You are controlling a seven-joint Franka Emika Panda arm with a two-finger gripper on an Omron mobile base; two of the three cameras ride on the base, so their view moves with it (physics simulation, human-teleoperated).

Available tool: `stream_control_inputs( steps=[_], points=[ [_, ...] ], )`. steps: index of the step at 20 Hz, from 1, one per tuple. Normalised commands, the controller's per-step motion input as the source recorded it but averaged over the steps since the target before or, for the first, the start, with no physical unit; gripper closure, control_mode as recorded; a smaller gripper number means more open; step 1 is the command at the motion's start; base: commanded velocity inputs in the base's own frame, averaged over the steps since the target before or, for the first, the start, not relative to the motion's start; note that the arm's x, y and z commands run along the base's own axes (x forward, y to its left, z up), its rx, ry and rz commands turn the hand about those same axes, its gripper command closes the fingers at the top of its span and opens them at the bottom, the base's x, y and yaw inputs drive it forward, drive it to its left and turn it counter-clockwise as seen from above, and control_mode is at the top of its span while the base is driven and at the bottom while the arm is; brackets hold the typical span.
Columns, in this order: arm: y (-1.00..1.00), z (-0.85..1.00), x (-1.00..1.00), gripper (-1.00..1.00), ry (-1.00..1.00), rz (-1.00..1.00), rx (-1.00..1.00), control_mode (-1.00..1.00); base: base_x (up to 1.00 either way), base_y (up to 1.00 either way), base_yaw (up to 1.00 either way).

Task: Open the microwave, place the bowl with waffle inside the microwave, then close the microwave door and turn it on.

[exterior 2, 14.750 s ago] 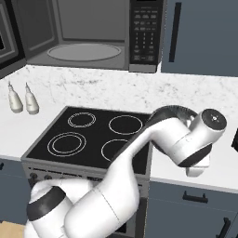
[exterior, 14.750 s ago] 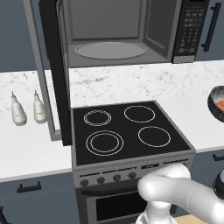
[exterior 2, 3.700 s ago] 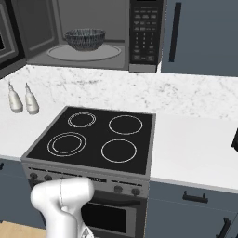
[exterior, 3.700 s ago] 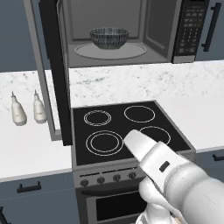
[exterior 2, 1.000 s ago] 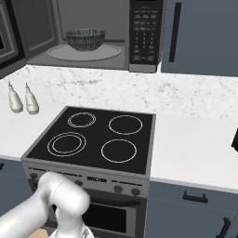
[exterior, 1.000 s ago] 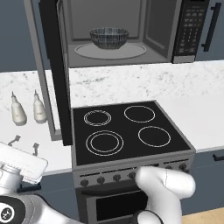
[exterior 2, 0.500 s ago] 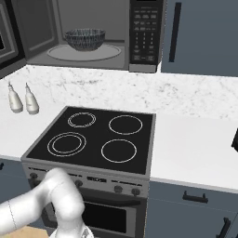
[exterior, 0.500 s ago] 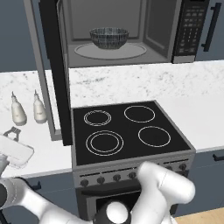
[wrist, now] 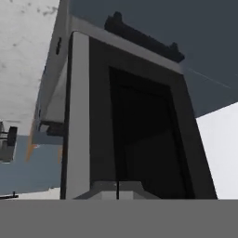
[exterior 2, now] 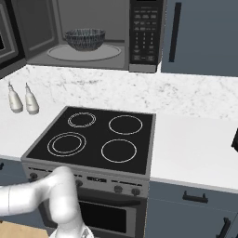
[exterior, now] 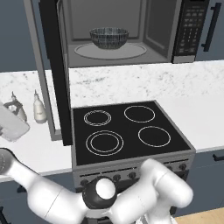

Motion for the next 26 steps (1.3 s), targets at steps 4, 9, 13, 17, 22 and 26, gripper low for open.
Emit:
stream_control_inputs(
  steps=[4,9,13,17,22,26],
  points=[
    [-1.00,0.68,-0.35,1.00,-0.23,0.00,0.50,-1.00,0.00,0.00,0.00],
    [-1.00,0.56,-0.35,1.00,-0.17,0.00,0.52,-1.00,0.00,0.00,0.00],
    [-1.00,0.40,-0.26,1.00,-0.09,0.00,0.51,-1.00,0.00,0.00,0.00],
    [-1.00,0.09,-0.18,1.00,-0.04,0.00,0.41,-1.00,0.00,0.00,0.00],
    [-1.00,0.00,-0.10,1.00,-0.02,0.00,0.37,-1.00,0.00,0.00,0.00],
    [-1.00,0.00,0.12,1.00,0.00,0.00,0.40,-1.00,0.00,0.00,0.00]
  ],
)
